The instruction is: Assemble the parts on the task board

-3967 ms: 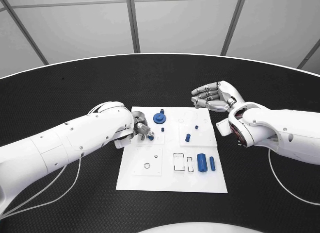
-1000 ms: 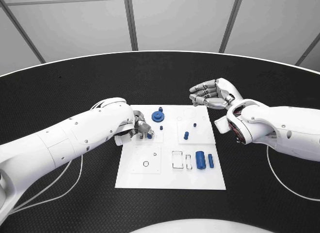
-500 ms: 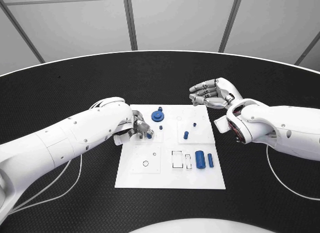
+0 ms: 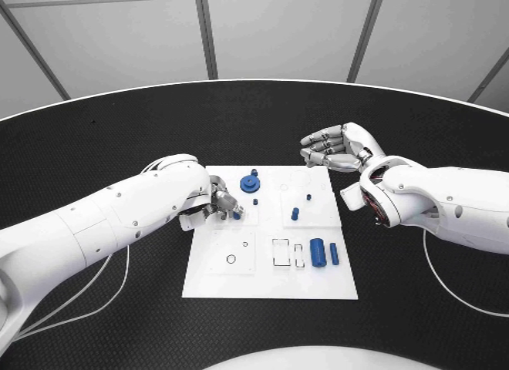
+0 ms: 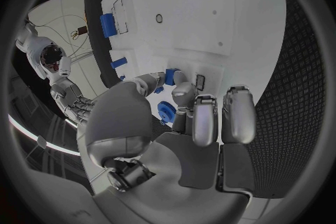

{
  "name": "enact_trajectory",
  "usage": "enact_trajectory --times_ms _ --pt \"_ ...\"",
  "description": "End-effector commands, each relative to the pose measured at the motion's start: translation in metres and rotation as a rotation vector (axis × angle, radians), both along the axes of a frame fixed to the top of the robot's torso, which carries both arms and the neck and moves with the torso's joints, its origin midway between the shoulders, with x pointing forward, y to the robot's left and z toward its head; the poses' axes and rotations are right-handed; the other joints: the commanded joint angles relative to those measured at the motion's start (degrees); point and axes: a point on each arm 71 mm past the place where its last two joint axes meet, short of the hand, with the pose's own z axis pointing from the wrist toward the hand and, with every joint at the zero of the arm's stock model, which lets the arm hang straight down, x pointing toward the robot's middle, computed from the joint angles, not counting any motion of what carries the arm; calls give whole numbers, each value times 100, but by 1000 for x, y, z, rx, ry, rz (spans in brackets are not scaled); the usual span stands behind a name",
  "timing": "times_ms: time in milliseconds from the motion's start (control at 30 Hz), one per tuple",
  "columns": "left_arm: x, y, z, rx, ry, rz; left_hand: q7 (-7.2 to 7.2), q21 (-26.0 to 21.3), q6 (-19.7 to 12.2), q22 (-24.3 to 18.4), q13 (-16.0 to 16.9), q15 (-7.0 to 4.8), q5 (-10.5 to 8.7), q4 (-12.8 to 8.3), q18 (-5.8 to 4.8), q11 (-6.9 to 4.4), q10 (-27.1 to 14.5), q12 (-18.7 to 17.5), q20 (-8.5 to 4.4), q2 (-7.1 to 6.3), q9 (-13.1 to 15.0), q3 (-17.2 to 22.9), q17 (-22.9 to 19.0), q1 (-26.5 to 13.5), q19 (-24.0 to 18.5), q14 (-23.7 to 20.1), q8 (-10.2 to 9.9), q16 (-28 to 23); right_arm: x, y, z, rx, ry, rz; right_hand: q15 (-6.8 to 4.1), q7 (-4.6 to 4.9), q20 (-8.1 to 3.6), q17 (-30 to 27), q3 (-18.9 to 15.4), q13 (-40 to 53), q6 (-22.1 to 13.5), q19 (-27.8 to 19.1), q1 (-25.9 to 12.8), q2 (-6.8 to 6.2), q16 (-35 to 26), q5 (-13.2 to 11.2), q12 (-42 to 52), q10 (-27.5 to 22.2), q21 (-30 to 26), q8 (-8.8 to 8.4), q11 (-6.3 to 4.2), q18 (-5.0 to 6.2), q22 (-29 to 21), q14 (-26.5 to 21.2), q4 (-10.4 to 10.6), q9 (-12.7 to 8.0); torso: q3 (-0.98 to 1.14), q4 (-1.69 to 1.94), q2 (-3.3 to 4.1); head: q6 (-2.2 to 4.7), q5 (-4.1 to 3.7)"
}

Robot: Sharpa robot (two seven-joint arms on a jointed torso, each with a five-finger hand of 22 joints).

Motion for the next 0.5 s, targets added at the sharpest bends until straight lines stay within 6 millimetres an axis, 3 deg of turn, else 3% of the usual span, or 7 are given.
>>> enact_trajectory --times_ms 33,233,500 --pt "0 1 0 1 0 2 25 38 -32 167 -15 -56 -8 10 -52 -9 -25 -8 -2 21 8 -51 928 -43 42 455 -27 19 0 0 0 0 0 0 1 30 -2 -9 13 -8 2 -40 -76 -5 -19 15 -8 -32 -10 -31 3 11 -8 -39 25 -10 -1 3 1 0 -4" --pt "1 2 0 0 -5 10 27 47 -8 198 -32 -55 -5 199 -59 -7 -18 14 -8 13 40 -291 931 -123 69 456 -35 20 0 0 0 0 -1 -3 9 34 6 -14 2 -7 -2 -55 -101 -9 -32 12 -7 -38 -12 -35 8 10 -34 -55 38 -12 -1 2 2 -4 -4" --pt "1 2 0 -2 -10 16 26 45 -1 200 -35 -56 -8 293 -60 -7 -13 31 -11 30 58 -407 933 -137 72 457 -42 21 0 0 0 -1 -2 -4 14 36 11 -18 -6 -7 -5 -65 -116 -11 -41 10 -6 -42 -13 -38 10 10 -52 -65 46 -13 0 1 3 0 -7"
